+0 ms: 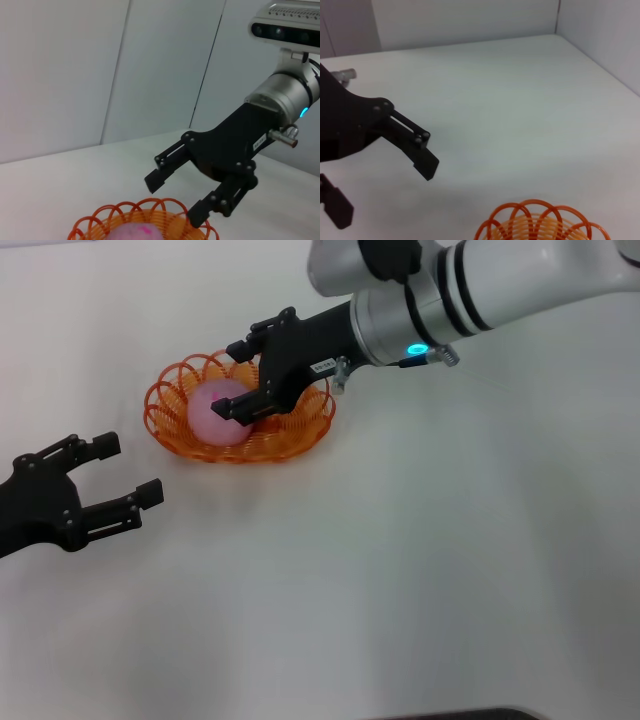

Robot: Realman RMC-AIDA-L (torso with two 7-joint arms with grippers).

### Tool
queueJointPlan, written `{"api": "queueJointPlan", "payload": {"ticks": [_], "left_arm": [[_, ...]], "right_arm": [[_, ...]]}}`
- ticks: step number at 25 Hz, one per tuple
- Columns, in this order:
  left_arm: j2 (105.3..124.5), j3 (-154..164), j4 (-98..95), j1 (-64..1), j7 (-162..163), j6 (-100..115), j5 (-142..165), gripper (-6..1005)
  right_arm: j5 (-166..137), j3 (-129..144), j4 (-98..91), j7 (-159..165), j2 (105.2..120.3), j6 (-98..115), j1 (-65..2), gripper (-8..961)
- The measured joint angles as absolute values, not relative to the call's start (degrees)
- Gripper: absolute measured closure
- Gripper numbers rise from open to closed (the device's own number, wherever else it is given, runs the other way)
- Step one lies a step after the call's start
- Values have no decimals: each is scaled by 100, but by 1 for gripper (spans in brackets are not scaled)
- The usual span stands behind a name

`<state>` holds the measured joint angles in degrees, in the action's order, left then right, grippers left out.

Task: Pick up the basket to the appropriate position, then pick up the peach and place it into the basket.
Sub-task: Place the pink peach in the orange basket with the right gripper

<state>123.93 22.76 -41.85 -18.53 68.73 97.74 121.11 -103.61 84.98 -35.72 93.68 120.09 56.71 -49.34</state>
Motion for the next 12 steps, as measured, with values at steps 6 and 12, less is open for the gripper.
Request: {"api": "queueJointPlan", "payload": {"ticks": [6,12], "left_arm": [[12386,2245,-4183,-1846,6873,9767,12111,113],[12379,2183,-4185,-1829,6873,9765,12111,115]], "right_arm": [[-10402,8287,-4245,9367,11949,6156,-4417,175],[-10428,7802,-4917,9359,11764,7042,-3713,177]]}}
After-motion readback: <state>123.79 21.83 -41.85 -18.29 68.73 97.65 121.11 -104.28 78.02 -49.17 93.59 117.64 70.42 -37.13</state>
